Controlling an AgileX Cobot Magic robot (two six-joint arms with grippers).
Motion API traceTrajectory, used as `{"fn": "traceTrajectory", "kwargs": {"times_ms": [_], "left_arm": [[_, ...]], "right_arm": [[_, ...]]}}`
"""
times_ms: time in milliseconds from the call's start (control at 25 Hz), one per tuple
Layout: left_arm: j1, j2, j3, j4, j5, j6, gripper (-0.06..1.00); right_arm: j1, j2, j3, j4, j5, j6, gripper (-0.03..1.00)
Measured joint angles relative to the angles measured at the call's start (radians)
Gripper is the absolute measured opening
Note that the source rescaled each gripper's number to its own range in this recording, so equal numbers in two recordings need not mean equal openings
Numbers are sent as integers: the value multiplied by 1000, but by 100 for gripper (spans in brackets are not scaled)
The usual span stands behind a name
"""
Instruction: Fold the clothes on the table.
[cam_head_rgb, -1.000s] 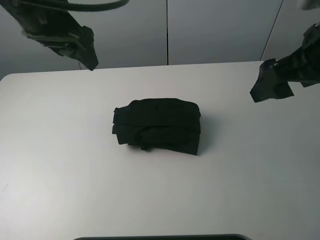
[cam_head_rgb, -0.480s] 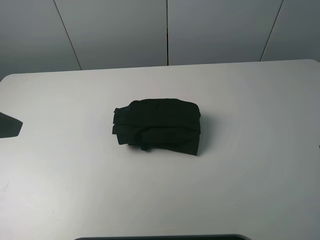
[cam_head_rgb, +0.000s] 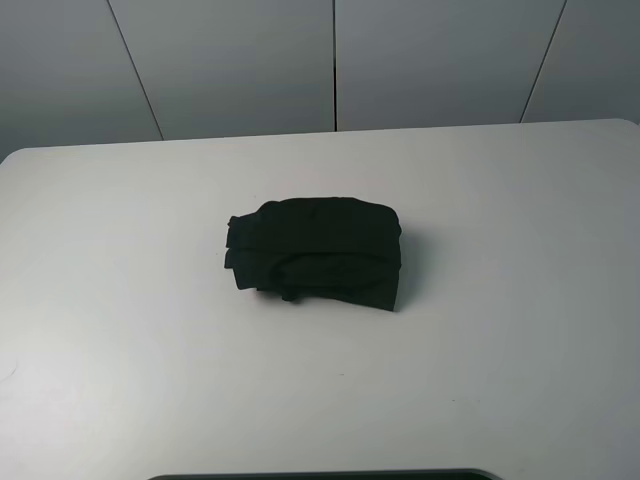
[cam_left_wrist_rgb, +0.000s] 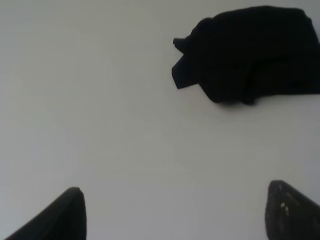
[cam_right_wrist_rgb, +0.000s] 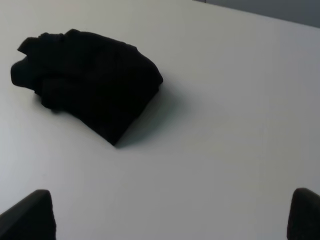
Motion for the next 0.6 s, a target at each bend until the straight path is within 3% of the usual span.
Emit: {"fn": "traceTrajectory", "kwargs": {"times_ms": [200, 600], "left_arm": [[0, -128, 6, 11, 11, 34, 96], [0, -142, 40, 1, -3, 143, 96]], "right_arm": [[0, -18, 0, 49, -2, -12, 100], [0, -20, 21, 98, -32, -72, 100]]}}
